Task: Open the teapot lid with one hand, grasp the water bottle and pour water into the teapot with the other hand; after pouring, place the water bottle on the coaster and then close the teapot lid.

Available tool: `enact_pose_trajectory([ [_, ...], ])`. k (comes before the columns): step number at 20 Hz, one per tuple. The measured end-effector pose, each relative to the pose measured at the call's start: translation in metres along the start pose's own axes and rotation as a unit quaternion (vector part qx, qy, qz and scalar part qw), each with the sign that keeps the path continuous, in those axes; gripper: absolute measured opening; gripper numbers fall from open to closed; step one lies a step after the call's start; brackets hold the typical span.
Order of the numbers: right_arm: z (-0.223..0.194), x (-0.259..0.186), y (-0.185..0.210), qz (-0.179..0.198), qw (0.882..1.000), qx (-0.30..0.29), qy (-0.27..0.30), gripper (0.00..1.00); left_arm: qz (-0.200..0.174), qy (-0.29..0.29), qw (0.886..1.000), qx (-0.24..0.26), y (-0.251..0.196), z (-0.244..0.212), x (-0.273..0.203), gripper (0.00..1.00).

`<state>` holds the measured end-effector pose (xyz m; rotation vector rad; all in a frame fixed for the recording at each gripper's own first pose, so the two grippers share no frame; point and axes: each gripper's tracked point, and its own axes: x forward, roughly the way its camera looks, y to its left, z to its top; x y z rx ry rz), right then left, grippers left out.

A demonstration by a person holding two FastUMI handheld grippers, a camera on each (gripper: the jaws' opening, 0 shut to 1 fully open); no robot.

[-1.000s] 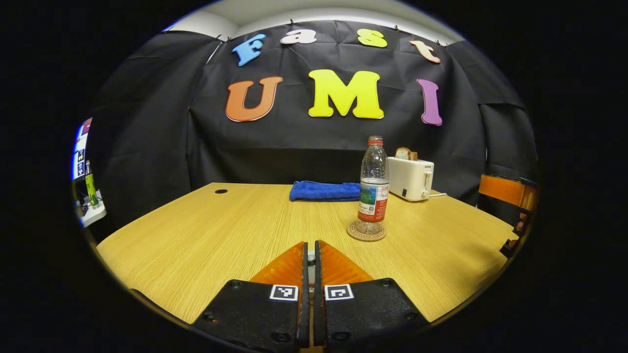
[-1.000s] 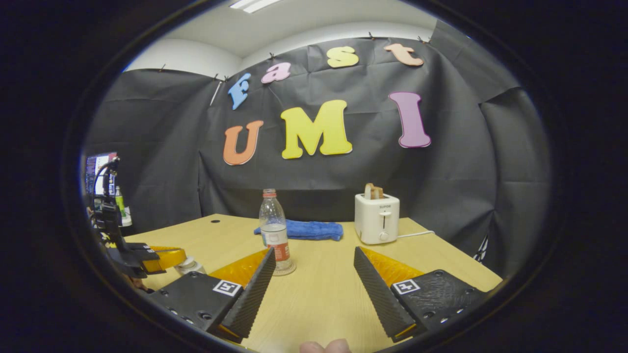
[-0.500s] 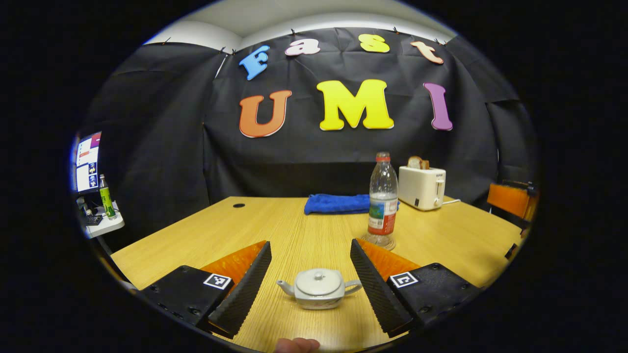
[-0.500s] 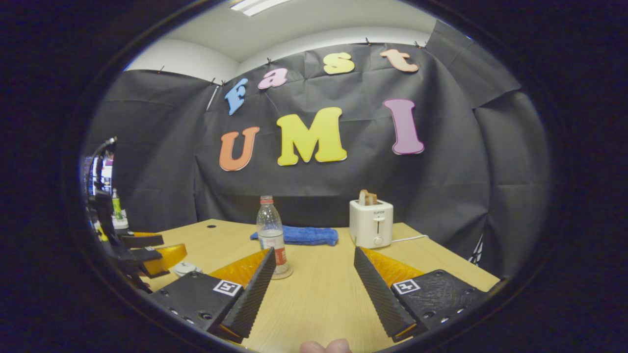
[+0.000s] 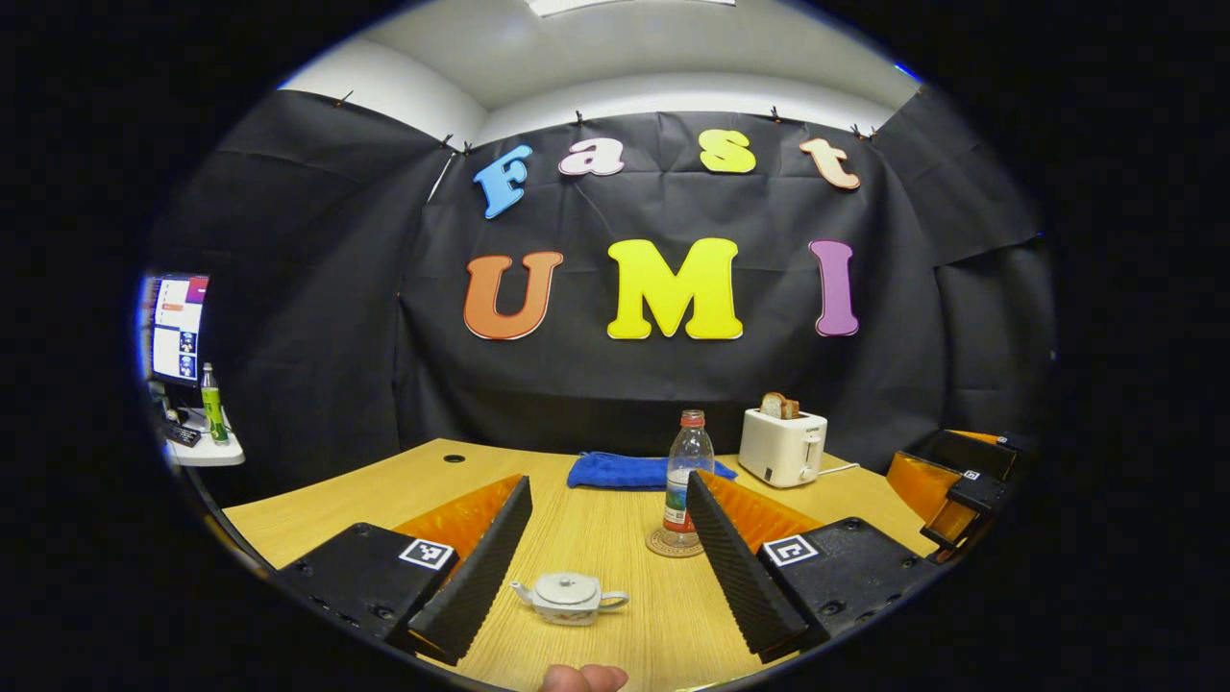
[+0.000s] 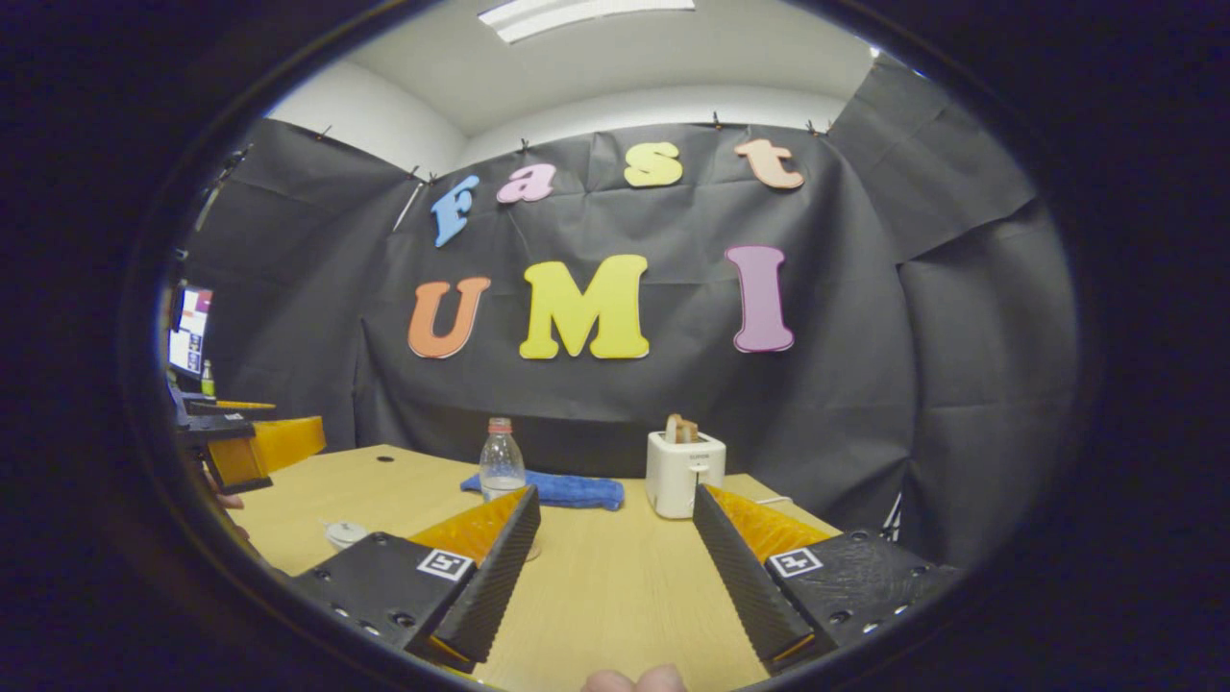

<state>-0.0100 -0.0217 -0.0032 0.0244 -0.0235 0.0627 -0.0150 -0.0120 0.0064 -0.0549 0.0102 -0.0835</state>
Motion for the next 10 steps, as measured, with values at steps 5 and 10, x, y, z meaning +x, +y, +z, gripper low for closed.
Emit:
enact_pose_trajectory([
  [5,0.007,-0.013,0.006,-0.006,1.0,-0.017,-0.012,0.92,-0.012,-0.002,1.0,0.013,-0.007,0.002,-0.005,1.0],
  [10,0.003,-0.012,0.018,0.004,1.0,-0.017,0.0,0.93,-0.012,-0.007,1.0,0.019,-0.005,0.004,-0.006,1.0],
])
